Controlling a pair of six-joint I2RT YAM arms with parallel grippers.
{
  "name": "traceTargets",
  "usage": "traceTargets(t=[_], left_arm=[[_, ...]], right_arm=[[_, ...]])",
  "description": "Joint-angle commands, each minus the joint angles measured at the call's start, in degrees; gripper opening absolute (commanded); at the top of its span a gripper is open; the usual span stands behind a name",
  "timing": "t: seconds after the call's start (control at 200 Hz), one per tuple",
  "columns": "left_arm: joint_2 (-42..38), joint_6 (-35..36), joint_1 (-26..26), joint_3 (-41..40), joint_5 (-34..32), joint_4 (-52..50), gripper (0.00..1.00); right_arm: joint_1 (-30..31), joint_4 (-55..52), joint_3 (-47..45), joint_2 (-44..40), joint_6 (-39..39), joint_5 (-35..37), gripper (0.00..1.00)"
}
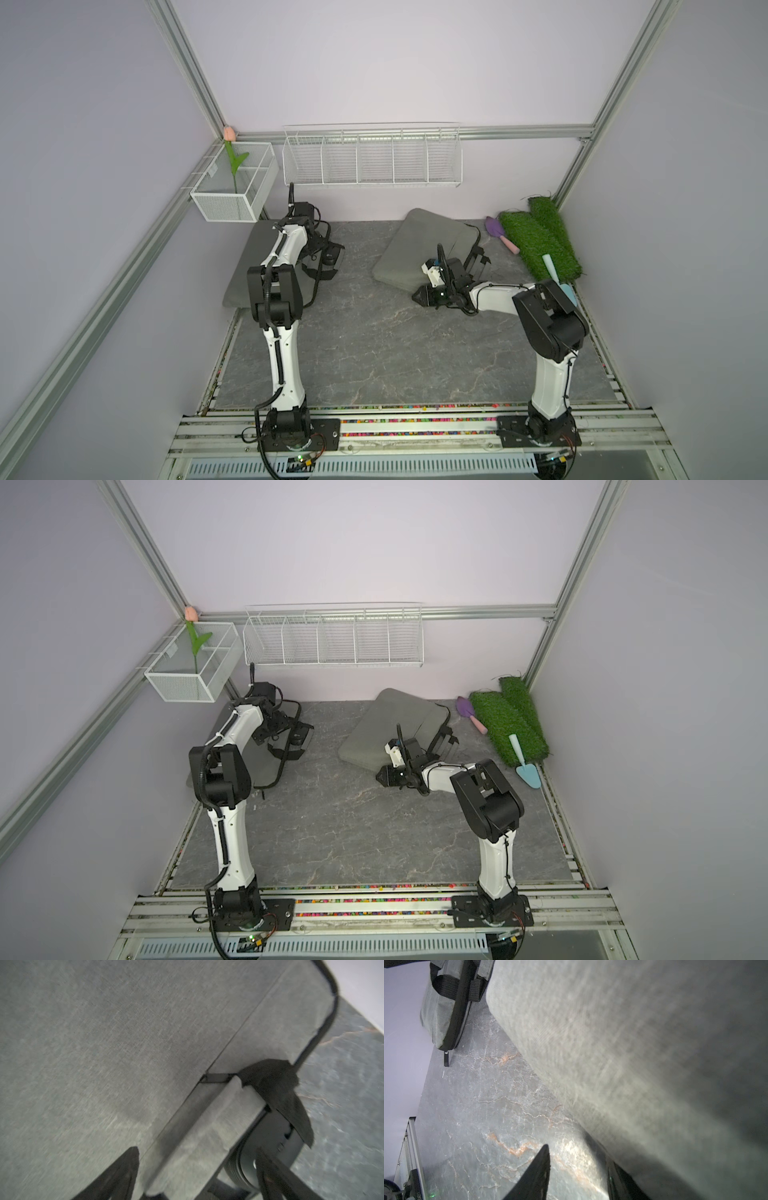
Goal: Put the mouse into the laptop bag
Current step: Adjust the zippered laptop bag at the center of the board, then move the zippered laptop bag to the center of the board.
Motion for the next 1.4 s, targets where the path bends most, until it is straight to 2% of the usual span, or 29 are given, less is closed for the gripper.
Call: traceTargets(t=[0.0, 0.025, 0.125, 0.205, 0.265, 0.455, 0.74, 1.0, 1.085, 1.165, 1.34, 1.395], left_arm=[[4.0, 1.8, 0.4, 6.2, -0.8, -8.2, 0.81], [5.0, 1.8, 0.5, 7.5, -0.6, -9.0, 0.74], [6.1, 1.9, 0.2, 8.0, 2.4, -9.8, 0.32], [2.9, 2.7, -0.9, 2.1, 4.6, -5.6, 0.17], [-1.2, 2.4, -2.0, -4.6, 5.3, -1.4, 0.00], [-16.8, 0.9, -5.5, -27.2, 10.5, 11.9, 0.00], [-40.3, -0.8, -13.1, -55.2, 13.5, 23.3, 0.00], [-60.5, -4.9, -20.1, -75.8, 13.6, 27.0, 0.00], [-66.6, -5.6, -20.8, -80.4, 14.7, 28.1, 0.00], [-71.5, -5.9, -21.0, -81.5, 14.2, 25.5, 0.00], [-78.7, -5.8, -20.7, -82.4, 6.8, 22.4, 0.00], [-79.3, -6.4, -20.3, -82.6, 5.9, 21.9, 0.17]], right_arm=[[-2.9, 2.3, -4.1, -2.3, -1.6, 7.8, 0.47], [-2.6, 2.4, -5.0, -3.3, -1.5, 7.7, 0.47], [-1.9, 3.3, -8.0, -7.6, -1.3, 7.8, 0.47], [-0.9, 3.3, -9.6, -10.3, -1.2, 7.9, 0.47], [-0.2, 3.6, -10.7, -11.8, -1.1, 8.2, 0.47], [1.5, 5.3, -13.8, -14.4, 0.1, 8.3, 0.47], [3.5, 7.3, -13.8, -13.0, 1.3, 8.6, 0.47], [4.7, 8.8, -16.3, -14.4, 1.2, 10.1, 0.47], [5.3, 9.8, -17.0, -14.7, 1.2, 10.5, 0.47], [5.9, 10.2, -17.2, -14.8, 0.8, 11.1, 0.47], [7.0, 12.5, -18.5, -15.8, 0.7, 12.0, 0.47], [7.5, 13.0, -18.7, -16.2, 0.1, 12.4, 0.47]])
